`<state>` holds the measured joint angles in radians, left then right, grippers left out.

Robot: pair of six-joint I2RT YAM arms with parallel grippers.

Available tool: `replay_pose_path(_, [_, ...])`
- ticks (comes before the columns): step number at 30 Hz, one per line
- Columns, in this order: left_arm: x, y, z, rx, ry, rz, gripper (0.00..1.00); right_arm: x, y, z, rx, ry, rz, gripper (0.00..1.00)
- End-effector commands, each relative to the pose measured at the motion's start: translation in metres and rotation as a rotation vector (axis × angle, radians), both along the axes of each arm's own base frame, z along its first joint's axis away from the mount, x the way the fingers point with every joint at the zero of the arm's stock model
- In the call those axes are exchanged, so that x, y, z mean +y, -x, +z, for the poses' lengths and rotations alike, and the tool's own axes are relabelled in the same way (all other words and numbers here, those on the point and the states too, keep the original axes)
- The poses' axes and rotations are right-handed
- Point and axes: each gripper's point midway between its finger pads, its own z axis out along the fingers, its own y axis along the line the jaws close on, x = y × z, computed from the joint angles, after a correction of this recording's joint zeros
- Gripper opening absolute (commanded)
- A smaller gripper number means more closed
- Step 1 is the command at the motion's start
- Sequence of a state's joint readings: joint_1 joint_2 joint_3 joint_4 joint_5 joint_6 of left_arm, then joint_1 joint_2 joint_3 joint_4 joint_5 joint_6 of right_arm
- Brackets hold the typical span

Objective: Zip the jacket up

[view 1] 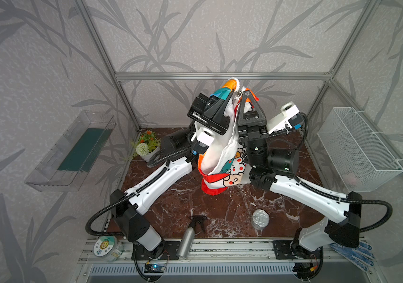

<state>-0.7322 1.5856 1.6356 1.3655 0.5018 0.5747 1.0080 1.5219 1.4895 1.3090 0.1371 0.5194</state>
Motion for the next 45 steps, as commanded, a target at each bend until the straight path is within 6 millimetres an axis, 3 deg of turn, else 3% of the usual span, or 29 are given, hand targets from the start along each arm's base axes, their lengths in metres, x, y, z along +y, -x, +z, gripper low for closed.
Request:
replay_pose_path(1, [0.0142,0.0203,0.0116,-0.076,0.054,0.006,0.00,-0.0178,0.0164,0.0141,-0.056,-0.070,0.013,0.00])
replay_pose_path(23, [0.0136,0.0193,0.0093,-0.065,0.048,0.000,0.00,-0.0138,0.0130,0.0144,-0.046,-0.073,0.027,0.00])
replay_pose_path(45, [0.0129,0.0172,0.0078,-0.052,0.048,-0.003,0.00,-0.0183,0.0225,0.0226,-0.088,-0.078,0.036,0.00])
